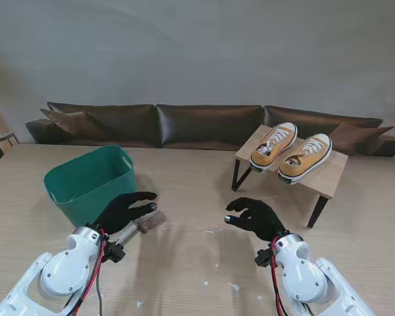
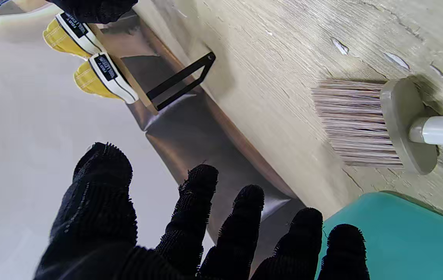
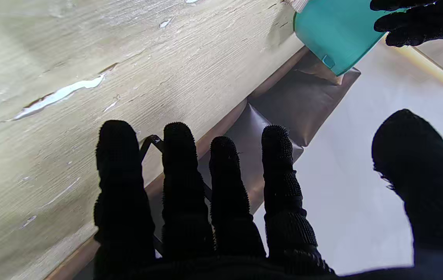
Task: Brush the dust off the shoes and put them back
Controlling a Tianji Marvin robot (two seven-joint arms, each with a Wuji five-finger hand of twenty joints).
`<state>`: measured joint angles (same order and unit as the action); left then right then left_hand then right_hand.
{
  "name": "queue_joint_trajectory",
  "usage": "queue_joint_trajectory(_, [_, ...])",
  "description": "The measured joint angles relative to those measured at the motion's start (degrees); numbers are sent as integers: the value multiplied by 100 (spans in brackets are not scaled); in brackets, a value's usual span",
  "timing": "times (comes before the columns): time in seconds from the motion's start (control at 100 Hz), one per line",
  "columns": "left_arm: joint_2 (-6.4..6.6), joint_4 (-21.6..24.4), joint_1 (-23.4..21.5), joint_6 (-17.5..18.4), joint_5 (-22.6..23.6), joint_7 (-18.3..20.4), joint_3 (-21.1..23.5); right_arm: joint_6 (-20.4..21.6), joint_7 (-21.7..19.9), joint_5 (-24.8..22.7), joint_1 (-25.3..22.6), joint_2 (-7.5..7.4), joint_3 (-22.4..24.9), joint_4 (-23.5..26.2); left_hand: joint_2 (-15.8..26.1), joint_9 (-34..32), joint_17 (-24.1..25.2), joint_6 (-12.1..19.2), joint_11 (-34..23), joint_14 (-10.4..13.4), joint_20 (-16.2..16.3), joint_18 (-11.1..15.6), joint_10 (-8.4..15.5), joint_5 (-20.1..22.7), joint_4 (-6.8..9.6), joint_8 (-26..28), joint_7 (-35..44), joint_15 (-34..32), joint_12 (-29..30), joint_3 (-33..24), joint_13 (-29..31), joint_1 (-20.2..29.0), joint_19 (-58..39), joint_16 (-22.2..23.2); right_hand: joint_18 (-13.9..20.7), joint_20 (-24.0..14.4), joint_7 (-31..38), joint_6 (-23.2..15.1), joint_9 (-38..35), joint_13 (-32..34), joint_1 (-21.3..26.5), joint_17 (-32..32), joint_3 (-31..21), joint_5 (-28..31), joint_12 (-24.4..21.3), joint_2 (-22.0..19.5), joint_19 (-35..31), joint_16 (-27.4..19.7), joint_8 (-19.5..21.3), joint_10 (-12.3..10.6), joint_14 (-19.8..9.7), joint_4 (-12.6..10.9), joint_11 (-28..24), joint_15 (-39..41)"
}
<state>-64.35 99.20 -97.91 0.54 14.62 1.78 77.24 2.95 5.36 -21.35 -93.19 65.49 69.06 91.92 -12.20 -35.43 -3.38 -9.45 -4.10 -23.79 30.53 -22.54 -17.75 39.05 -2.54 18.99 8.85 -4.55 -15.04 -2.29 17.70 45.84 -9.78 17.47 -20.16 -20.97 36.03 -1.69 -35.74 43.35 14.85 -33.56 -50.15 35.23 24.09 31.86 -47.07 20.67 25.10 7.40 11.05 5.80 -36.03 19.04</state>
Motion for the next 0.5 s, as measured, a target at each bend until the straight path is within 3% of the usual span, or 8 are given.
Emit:
queue_joint_trajectory(0.39, [3, -2, 13, -6, -11, 49, -23, 35, 13, 16, 30, 1, -25, -58, 0, 0, 0, 0, 0, 0, -1, 0, 0, 0, 0, -1, 0, 0, 0, 0, 0, 0, 0, 0, 0, -114, -5, 0, 0, 0, 0, 0, 0, -2, -10, 0, 10, -1, 0, 0, 0, 0, 0, -2])
queue_joint_trajectory(0.5, [4, -7, 21, -5, -12, 55, -33, 52, 23, 16, 45, 3, -36, -82, 0, 0, 0, 0, 0, 0, -1, 0, 0, 0, 0, -1, 0, 0, 0, 0, 0, 0, 0, 0, 0, -119, -171, -78, 0, 0, 0, 0, 0, -269, -11, 0, 10, -1, -71, 0, 0, 0, 0, -2])
